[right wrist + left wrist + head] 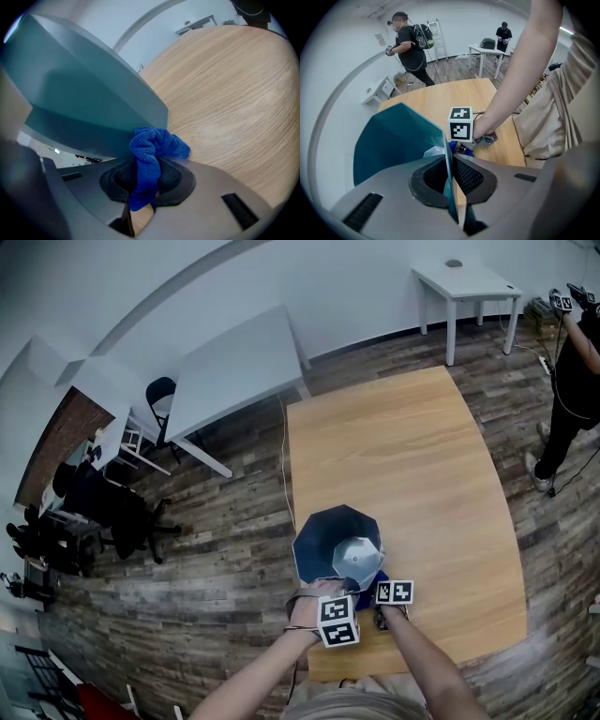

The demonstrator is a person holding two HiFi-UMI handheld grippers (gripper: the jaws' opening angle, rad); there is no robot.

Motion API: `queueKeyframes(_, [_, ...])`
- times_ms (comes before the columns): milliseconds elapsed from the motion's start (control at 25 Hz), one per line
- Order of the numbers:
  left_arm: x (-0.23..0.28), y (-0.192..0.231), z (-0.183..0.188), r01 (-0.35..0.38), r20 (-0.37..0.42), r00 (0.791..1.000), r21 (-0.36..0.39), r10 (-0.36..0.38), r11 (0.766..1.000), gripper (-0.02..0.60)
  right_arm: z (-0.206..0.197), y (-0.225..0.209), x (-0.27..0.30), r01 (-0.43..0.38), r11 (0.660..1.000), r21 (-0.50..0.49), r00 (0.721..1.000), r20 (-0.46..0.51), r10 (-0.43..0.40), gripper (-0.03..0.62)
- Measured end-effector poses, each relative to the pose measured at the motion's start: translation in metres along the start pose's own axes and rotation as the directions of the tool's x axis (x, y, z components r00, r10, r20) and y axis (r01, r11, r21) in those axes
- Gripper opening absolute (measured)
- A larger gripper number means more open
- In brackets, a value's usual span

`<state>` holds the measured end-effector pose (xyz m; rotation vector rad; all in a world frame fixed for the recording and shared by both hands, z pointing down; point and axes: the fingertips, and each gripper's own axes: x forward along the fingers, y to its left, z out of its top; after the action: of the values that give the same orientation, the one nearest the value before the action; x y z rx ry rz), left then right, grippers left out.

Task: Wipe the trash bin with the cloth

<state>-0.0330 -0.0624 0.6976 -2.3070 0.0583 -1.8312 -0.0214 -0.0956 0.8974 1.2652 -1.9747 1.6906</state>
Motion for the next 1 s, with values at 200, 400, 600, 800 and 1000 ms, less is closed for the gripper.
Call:
queueKeyframes(200, [-0.004,-0.001,-0.002,-0.039,0.003,0.999,0.029,0.039,0.999,0.037,0.002,0.016,-0.021,-0.012,1.000,-0.012,1.000,-0.006,0.012,0.080])
queueKeyframes(400, [-0.021,-0.003,-0.001,-0.127,0.067,0.991,0.126,0.119,0.984,0.173,0.007,0.052,-0.058,-0.111,0.993,-0.042,0.993,0.034,0.113,0.080])
queueKeyframes(600, [-0.032,0.005,-0.047,-0.154,-0.028,0.984,0.339,0.173,0.928,0.193,0.007,0.097,-0.108,-0.210,0.975,-0.064,0.976,0.046,0.214,0.080])
queueKeyframes(800, [-0.027,0.009,-0.081,-0.122,-0.099,0.978,0.445,0.184,0.887,0.196,0.014,0.136,-0.159,-0.296,0.955,-0.017,0.952,0.083,0.296,0.080])
queueKeyframes(1000, [-0.017,0.002,-0.081,-0.108,-0.126,0.975,0.448,0.182,0.888,0.080,0.025,0.165,-0.187,-0.344,0.939,-0.006,0.930,0.137,0.342,0.080])
